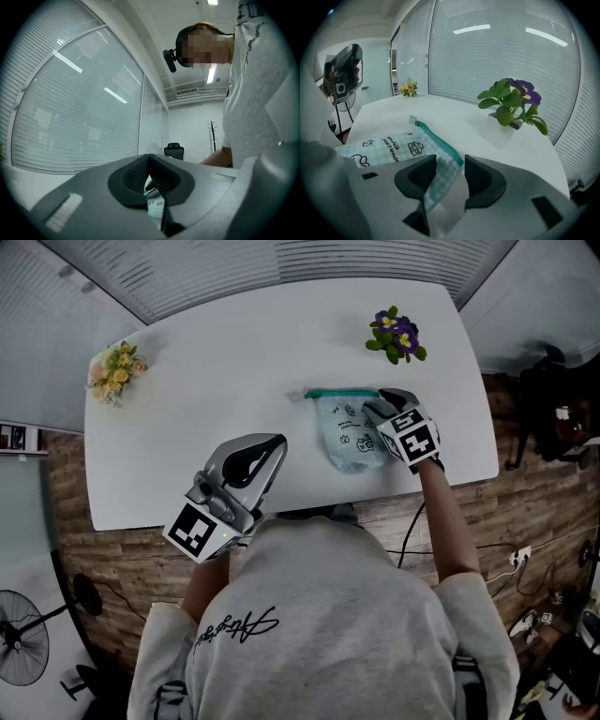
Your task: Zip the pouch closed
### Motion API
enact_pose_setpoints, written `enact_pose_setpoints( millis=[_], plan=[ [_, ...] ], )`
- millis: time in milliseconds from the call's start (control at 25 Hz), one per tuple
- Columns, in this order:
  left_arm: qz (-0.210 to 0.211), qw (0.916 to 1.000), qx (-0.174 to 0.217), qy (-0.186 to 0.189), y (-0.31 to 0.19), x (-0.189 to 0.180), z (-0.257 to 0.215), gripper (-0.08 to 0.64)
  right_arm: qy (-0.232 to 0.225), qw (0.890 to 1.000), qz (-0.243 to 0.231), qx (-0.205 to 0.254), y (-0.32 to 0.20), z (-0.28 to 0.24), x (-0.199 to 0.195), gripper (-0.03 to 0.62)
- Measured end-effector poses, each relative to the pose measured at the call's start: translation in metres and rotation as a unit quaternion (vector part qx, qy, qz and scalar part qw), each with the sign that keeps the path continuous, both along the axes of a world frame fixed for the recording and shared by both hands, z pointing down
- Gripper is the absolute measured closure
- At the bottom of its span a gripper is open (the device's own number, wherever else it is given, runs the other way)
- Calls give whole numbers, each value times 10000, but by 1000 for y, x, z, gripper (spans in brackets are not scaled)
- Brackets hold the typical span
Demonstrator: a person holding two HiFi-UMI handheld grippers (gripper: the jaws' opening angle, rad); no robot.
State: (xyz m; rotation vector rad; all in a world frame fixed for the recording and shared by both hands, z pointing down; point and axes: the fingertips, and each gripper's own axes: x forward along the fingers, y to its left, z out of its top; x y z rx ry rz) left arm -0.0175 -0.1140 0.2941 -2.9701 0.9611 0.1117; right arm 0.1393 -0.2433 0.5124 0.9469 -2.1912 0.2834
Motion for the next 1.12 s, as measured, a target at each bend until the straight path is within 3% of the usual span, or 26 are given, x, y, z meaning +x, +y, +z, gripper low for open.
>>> enact_pose_setpoints(
  millis=[520,640,1120],
  plan=[
    [-31,10000,8,64,-1,-5,0,561,-239,9993,247,-140,-1,7,-1,430],
    [-69,9999,-42,93,-3,-5,1,561,-205,9994,240,-163,0,8,-4,462],
    [92,9999,1,78,-5,-4,1,561,-25,9993,330,167,4,6,-9,528]
  ],
)
